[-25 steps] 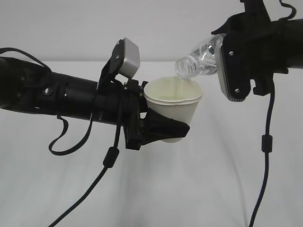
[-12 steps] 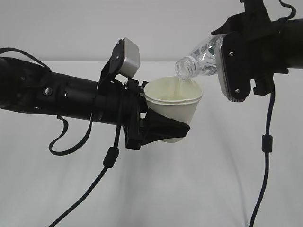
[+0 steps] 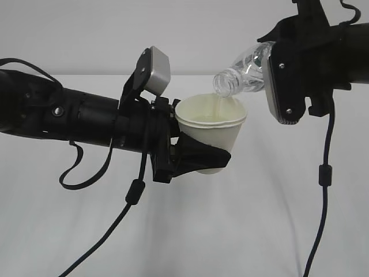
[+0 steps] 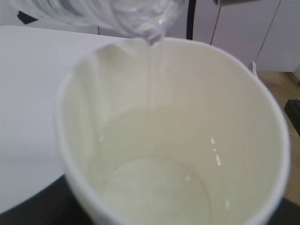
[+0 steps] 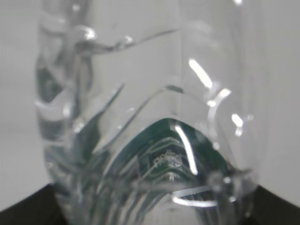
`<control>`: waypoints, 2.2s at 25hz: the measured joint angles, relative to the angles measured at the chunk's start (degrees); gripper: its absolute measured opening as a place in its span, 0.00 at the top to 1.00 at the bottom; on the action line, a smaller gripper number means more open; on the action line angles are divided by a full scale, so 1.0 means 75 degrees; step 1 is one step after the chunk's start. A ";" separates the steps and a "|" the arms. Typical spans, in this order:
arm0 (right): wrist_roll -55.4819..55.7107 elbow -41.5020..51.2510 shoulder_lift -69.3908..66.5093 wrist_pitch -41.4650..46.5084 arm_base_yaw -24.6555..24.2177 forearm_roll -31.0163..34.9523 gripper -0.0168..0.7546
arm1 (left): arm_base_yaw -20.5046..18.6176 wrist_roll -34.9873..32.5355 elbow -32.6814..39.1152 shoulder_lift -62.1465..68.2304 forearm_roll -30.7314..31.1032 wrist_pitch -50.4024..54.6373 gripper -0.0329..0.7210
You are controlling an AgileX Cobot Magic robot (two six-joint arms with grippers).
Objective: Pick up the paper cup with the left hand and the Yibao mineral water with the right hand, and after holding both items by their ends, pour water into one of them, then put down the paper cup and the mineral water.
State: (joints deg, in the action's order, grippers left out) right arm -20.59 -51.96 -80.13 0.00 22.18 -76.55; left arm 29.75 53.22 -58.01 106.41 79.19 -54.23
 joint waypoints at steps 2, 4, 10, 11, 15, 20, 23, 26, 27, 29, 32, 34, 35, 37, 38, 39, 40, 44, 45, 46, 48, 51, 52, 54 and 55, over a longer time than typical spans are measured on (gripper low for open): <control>0.0000 0.0000 0.0000 0.0000 0.0000 0.0000 0.39 | 0.0000 0.0000 0.0000 0.0000 0.0000 0.0000 0.35; 0.0000 0.0000 0.0000 0.0000 0.0000 0.0000 0.39 | 0.0000 0.0000 0.0000 0.0000 0.0000 0.0000 0.35; 0.0000 0.0000 0.0000 0.0000 0.0000 0.0000 0.39 | 0.0000 0.0000 0.0000 0.0000 0.0000 0.0000 0.35; 0.0000 0.0000 0.0000 0.0000 0.0000 0.0000 0.39 | 0.0000 0.0000 0.0000 0.0000 0.0000 0.0000 0.35; 0.0000 0.0000 0.0000 0.0000 0.0000 0.0000 0.39 | 0.0000 0.0000 0.0000 0.0000 0.0000 0.0000 0.35; 0.0000 0.0000 0.0000 0.0000 0.0000 0.0000 0.39 | 0.0000 0.0000 0.0000 0.0000 0.0000 0.0000 0.35; 0.0000 0.0000 0.0000 0.0000 0.0000 0.0000 0.39 | 0.0000 0.0000 0.0000 0.0000 0.0000 0.0000 0.35; 0.0003 0.0000 0.0000 0.0000 0.0000 0.0000 0.39 | 0.0000 0.0000 0.0000 0.0000 0.0000 0.0000 0.35; 0.0019 0.0000 0.0000 0.0000 0.0000 0.0000 0.39 | 0.0000 0.0000 0.0000 0.0000 0.0000 0.0000 0.35; 0.0035 0.0000 0.0000 0.0000 0.0000 0.0000 0.39 | 0.0000 0.0000 0.0000 0.0000 0.0000 0.0000 0.35; 0.0051 0.0000 0.0000 0.0000 0.0000 0.0000 0.39 | 0.0000 0.0000 0.0000 0.0000 0.0000 0.0000 0.35; 0.0065 0.0000 0.0000 0.0000 0.0000 0.0000 0.39 | 0.0000 0.0000 0.0000 0.0000 0.0000 0.0000 0.35; 0.0065 0.0000 0.0000 0.0000 0.0000 0.0000 0.39 | 0.0000 0.0000 0.0000 0.0000 0.0000 0.0000 0.35; 0.0065 0.0000 0.0000 0.0000 0.0000 0.0000 0.39 | 0.0000 0.0000 0.0000 0.0000 0.0000 0.0000 0.35; 0.0065 0.0000 0.0000 0.0000 0.0000 0.0000 0.39 | 0.0000 0.0000 0.0000 0.0000 0.0000 0.0000 0.35; 0.0065 0.0000 0.0000 0.0000 0.0000 0.0000 0.39 | 0.0000 0.0000 0.0000 0.0000 0.0000 0.0000 0.35; 0.0065 0.0000 0.0000 0.0000 0.0000 0.0000 0.39 | 0.0000 0.0000 0.0000 0.0000 0.0000 0.0000 0.35; 0.0076 0.0000 0.0000 0.0000 0.0000 0.0000 0.39 | 0.0000 0.0002 0.0000 0.0000 0.0000 0.0000 0.35; 0.0076 0.0000 0.0000 0.0000 0.0000 0.0000 0.39 | 0.0000 0.0002 0.0000 0.0000 0.0012 0.0000 0.35; 0.0076 0.0000 0.0000 0.0000 0.0000 0.0000 0.39 | 0.0000 0.0002 0.0000 0.0000 0.0012 0.0000 0.35; 0.0081 0.0000 0.0000 0.0000 0.0000 0.0000 0.39 | 0.0000 0.0002 0.0000 0.0000 0.0012 0.0000 0.35; 0.0081 0.0000 0.0000 0.0000 0.0000 0.0000 0.39 | 0.0000 0.0002 0.0000 0.0000 0.0012 0.0000 0.35; 0.0081 0.0000 0.0000 0.0000 0.0000 0.0000 0.39 | 0.0000 0.0002 0.0000 0.0000 0.0012 0.0000 0.35; 0.0081 0.0000 0.0000 0.0000 0.0000 0.0000 0.39 | 0.0000 0.0002 0.0000 0.0000 0.0012 0.0000 0.35; 0.0081 0.0000 0.0000 0.0000 0.0000 0.0000 0.39 | 0.0000 0.0002 0.0000 0.0000 0.0012 0.0000 0.35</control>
State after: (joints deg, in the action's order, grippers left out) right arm -19.98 -51.96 -80.13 0.00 22.18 -76.55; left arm 29.75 53.23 -58.01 106.41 79.28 -54.23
